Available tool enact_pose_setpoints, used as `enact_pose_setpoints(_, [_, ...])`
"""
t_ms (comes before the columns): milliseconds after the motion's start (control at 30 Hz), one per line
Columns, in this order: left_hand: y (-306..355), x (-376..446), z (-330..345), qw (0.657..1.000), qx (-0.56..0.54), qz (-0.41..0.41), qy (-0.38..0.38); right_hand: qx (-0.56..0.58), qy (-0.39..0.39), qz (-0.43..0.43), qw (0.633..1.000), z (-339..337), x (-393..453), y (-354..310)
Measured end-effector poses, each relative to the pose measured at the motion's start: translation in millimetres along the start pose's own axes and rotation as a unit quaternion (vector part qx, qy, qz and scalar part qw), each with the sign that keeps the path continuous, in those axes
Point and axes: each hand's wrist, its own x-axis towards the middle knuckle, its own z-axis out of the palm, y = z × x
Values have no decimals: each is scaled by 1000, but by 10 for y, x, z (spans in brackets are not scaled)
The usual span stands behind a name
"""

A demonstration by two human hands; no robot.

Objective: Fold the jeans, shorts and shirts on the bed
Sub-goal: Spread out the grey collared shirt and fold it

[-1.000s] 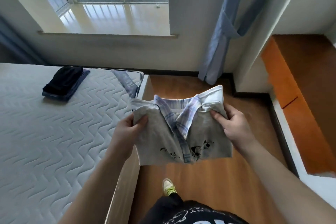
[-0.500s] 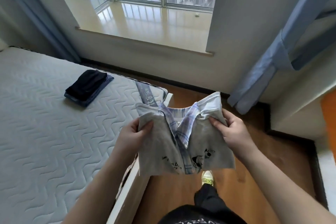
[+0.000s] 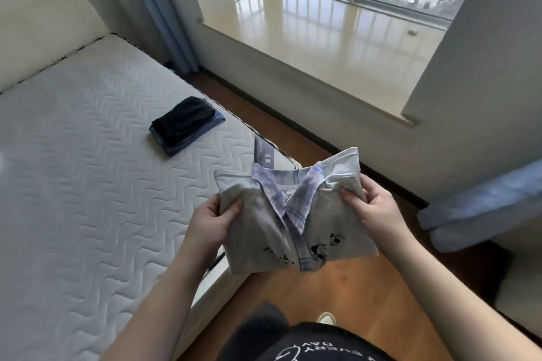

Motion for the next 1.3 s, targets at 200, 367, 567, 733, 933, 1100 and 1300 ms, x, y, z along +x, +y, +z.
enact_pose_setpoints(200, [-110,386,-67,997,-25,-17,68,-24,-40,25,999,99,650,135])
enact_pose_setpoints(367, [-214,746,-227,992,-35,-30,114,-63,-78,47,994,333,1146,223])
enact_pose_setpoints(567, [-287,1137,-503,986,-63,-46,146,-108,-98,70,987,700,1713,175])
enact_pose_setpoints(733, [-354,1455,-819,978,-81,-62,181,-137,-116,84,980,1046,2214,171])
enact_pose_setpoints(933, [-353,1703,-1036,971,-93,-76,206,-172,-165,94,967,1361,2648,296])
enact_pose_setpoints(1100, [-427,1990,-1131,964,-83,-105,228,-180,-207,115,955,1550,3066,383])
enact_pose_setpoints(1300, [-641,2307,-1054,953,-72,-139,259,-221,-270,139,927,1667,3711,567])
